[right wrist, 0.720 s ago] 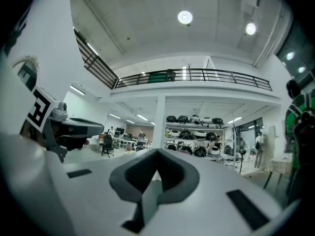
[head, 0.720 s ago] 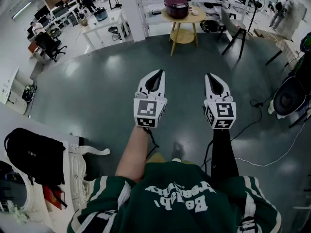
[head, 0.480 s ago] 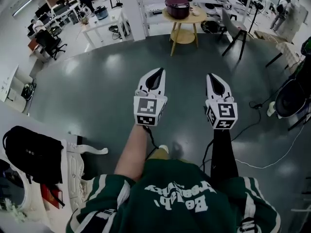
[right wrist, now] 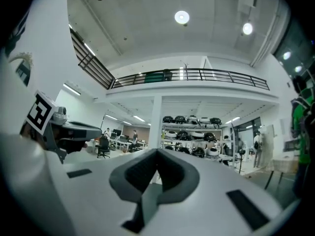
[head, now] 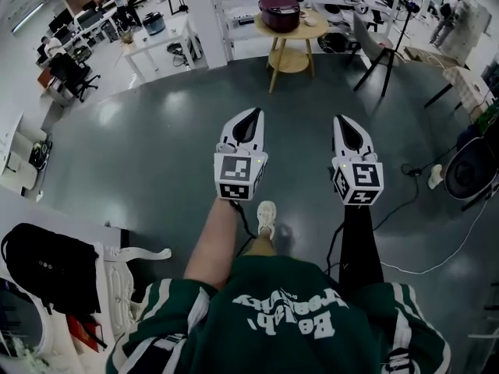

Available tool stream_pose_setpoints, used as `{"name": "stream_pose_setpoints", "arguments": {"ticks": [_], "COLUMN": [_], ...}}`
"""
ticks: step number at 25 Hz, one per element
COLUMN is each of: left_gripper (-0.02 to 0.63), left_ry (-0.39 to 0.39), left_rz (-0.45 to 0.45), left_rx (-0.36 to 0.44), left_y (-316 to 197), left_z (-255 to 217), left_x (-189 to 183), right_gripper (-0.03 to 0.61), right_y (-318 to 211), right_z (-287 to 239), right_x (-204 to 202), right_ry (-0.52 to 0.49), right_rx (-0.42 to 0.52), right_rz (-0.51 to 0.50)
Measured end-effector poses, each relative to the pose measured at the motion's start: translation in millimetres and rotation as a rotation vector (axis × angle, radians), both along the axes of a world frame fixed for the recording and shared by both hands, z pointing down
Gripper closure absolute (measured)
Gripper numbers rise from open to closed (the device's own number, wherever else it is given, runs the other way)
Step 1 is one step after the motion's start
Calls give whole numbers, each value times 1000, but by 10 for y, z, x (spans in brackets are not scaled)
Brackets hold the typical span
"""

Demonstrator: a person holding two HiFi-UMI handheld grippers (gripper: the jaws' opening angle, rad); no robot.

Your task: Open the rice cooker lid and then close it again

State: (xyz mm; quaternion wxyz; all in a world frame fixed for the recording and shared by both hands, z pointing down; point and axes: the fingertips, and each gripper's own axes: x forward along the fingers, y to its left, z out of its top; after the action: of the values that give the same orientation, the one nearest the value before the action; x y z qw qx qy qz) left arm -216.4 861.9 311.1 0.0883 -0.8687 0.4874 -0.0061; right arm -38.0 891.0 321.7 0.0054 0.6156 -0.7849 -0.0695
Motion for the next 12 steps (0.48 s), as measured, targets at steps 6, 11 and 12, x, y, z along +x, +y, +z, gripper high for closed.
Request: {"name": "stream_pose_setpoints", "arguments": {"ticks": [6,11,12], "left_gripper": [614,614,614], "left_ry": [3,2,3], "left_rz": [3,-1,-2], "left_rx": [-25,-38,-41], "left_y": [-852,-1698,-1871], "left_z": [-7,-64,-65], "left_x": [60,143,141], "right_gripper": [574,574,574], "right_y": [-855,-1701,-1875], "right_z": [-23,-56,-53], "right_x": [56,120,120], "right_ry": [-8,-3,1], "right_rx": [-13,-25,-27], "right_rz": [0,-12,-13]}}
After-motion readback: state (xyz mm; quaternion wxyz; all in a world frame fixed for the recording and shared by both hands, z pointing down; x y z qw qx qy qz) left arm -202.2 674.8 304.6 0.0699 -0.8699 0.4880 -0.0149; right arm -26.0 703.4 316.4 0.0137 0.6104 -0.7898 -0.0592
